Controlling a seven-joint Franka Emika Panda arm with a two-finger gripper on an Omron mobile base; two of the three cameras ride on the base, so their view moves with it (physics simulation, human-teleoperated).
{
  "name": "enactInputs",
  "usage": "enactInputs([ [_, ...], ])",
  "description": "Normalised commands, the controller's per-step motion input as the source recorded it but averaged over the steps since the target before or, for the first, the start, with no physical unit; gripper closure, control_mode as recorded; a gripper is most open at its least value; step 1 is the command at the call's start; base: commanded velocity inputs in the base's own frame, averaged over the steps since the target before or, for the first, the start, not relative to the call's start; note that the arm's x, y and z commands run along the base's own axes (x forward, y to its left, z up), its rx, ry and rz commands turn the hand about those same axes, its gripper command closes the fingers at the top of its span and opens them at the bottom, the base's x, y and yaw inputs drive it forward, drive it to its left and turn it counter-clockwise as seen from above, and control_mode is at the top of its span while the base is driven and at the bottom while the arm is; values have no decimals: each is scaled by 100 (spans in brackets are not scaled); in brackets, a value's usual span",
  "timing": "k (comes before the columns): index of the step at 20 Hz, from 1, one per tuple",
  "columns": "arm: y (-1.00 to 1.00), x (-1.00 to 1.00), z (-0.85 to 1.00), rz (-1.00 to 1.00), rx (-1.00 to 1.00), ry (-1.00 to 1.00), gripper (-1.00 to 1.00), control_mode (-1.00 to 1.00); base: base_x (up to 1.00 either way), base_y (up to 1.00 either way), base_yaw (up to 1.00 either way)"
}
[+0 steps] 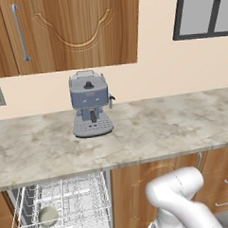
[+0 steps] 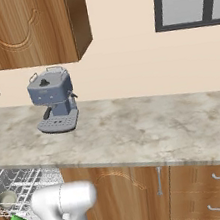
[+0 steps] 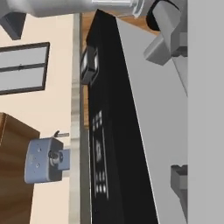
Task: Pick up the cup and bowl from the counter, place them in the dishwasher, and close the dishwasher door.
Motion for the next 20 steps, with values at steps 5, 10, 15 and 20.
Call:
enactInputs([
  [5, -68, 100, -2, 8, 15, 0, -100, -100, 0, 0, 0],
  [10, -77, 98, 0, 2, 9, 0, -100, -100, 0, 0, 0],
  [15, -87, 100, 0, 0, 16, 0, -100, -100, 0, 0, 0],
  [20, -91, 100, 0, 0, 21, 0, -100, -100, 0, 0, 0],
])
